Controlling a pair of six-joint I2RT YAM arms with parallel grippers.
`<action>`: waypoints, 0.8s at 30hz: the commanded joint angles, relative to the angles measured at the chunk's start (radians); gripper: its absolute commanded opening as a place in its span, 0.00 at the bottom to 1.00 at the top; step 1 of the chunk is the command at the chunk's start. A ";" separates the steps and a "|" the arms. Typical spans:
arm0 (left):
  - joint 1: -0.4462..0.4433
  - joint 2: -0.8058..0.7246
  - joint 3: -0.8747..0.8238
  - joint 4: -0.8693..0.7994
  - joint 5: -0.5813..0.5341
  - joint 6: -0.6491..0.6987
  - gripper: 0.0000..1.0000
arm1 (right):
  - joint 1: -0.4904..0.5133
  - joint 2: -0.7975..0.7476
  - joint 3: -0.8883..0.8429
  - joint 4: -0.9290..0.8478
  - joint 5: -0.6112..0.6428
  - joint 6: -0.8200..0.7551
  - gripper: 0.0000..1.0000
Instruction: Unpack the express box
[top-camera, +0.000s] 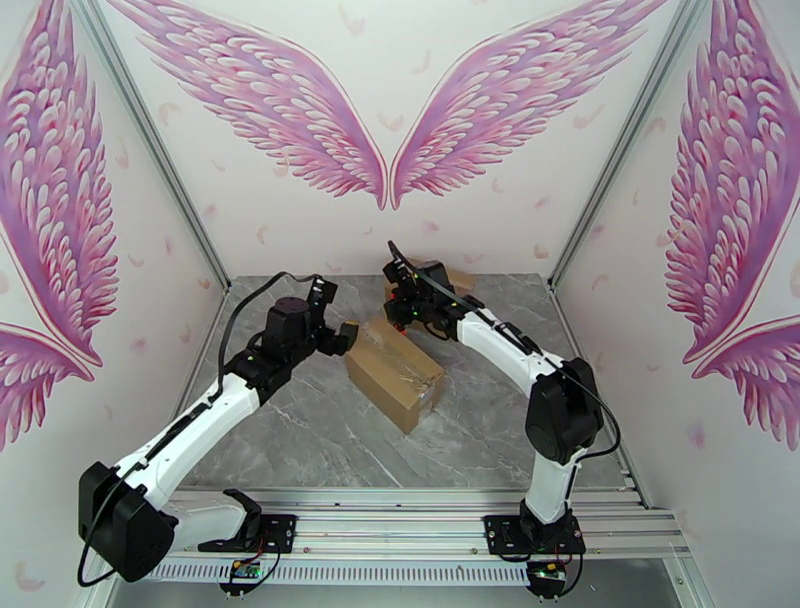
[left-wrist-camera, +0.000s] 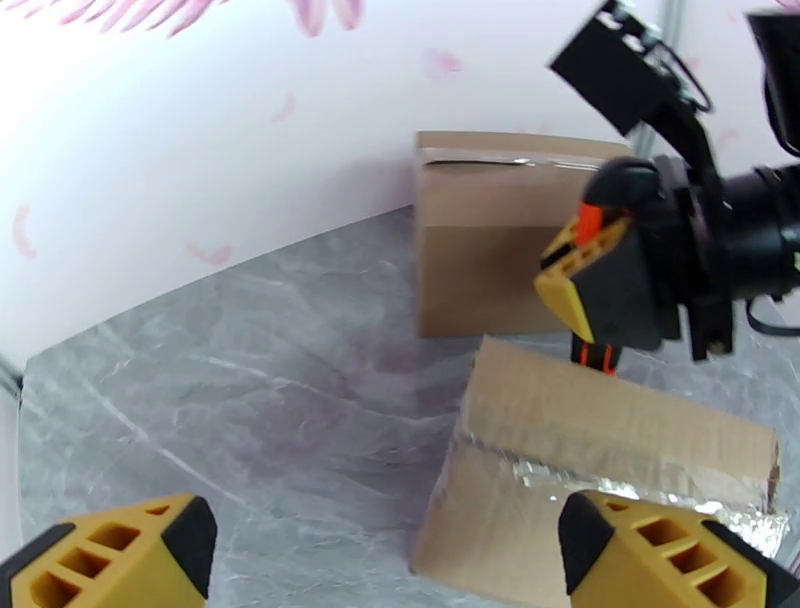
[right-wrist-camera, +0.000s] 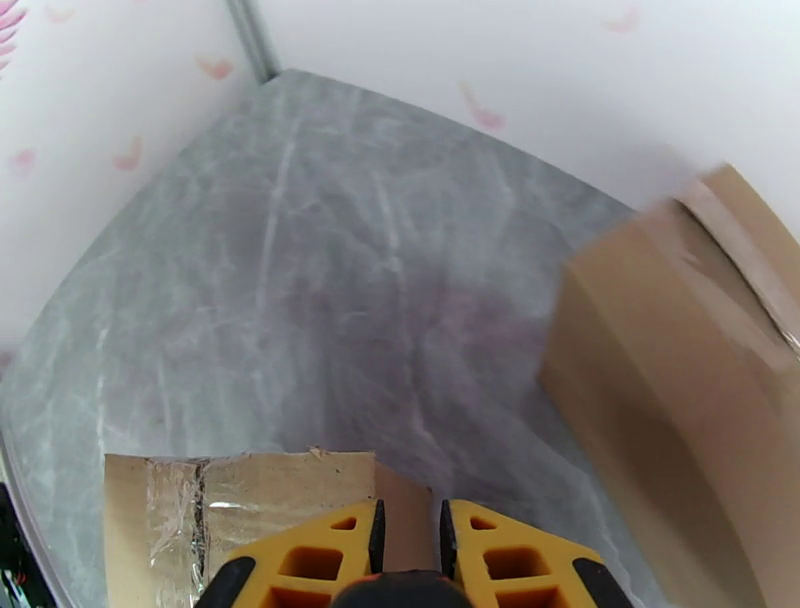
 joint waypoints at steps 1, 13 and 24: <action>0.093 -0.026 -0.029 -0.007 0.057 -0.105 0.96 | 0.035 0.005 0.083 0.021 -0.068 -0.026 0.00; 0.149 0.056 -0.046 -0.003 0.259 -0.158 0.95 | 0.006 -0.242 0.121 -0.250 0.476 0.083 0.00; 0.091 0.129 -0.073 0.018 0.315 -0.159 0.93 | 0.006 -0.665 -0.441 -0.348 0.610 0.194 0.00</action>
